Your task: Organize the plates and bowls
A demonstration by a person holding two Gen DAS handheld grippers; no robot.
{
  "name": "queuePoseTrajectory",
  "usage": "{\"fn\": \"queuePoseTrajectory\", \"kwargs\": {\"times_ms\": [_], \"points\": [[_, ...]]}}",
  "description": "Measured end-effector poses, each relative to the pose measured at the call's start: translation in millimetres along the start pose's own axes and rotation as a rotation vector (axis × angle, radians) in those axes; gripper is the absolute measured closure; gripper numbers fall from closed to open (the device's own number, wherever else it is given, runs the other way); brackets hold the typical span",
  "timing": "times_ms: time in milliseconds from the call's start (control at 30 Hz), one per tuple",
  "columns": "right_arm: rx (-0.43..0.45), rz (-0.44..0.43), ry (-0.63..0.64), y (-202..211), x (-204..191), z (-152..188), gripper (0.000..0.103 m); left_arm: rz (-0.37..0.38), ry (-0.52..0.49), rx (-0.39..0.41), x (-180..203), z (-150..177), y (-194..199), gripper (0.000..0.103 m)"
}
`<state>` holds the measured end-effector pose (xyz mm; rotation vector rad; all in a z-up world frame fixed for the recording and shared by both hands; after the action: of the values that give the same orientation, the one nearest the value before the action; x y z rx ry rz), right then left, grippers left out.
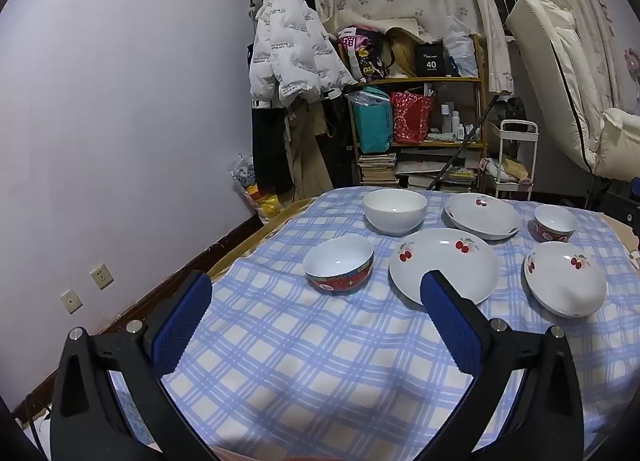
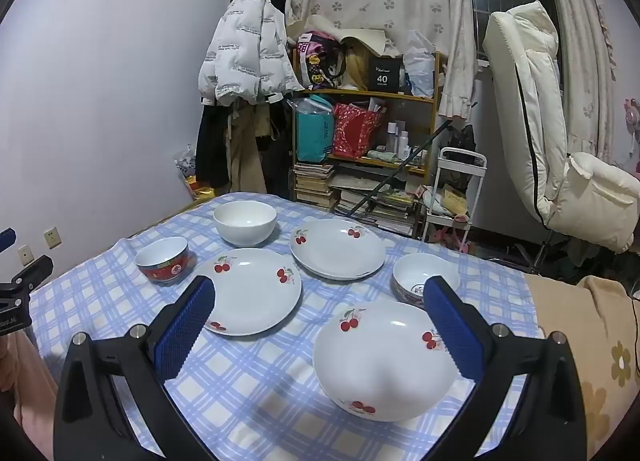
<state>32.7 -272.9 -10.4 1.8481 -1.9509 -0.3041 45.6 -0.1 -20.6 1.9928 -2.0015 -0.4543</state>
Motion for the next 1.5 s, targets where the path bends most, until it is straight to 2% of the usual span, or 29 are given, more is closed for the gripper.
{"fn": "queuePoseTrajectory", "kwargs": {"times_ms": [1500], "points": [[-0.001, 0.002, -0.004, -3.9, 2.2, 1.5, 0.000, 0.003, -0.012, -0.016, 5.3, 2.1, -3.1, 0.001]]}}
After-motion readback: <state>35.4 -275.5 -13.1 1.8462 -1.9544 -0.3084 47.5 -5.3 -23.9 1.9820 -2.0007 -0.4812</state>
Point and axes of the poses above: each gripper's, at about its wrist camera, not at the fingertips, and y roughly against the way its jaws point, x to its right, z to its underside, the point moved 5 cm from there along -y, roughly the way its jaws point, and after that the axes turned 9 degrees about y, right-handed, at the moved point
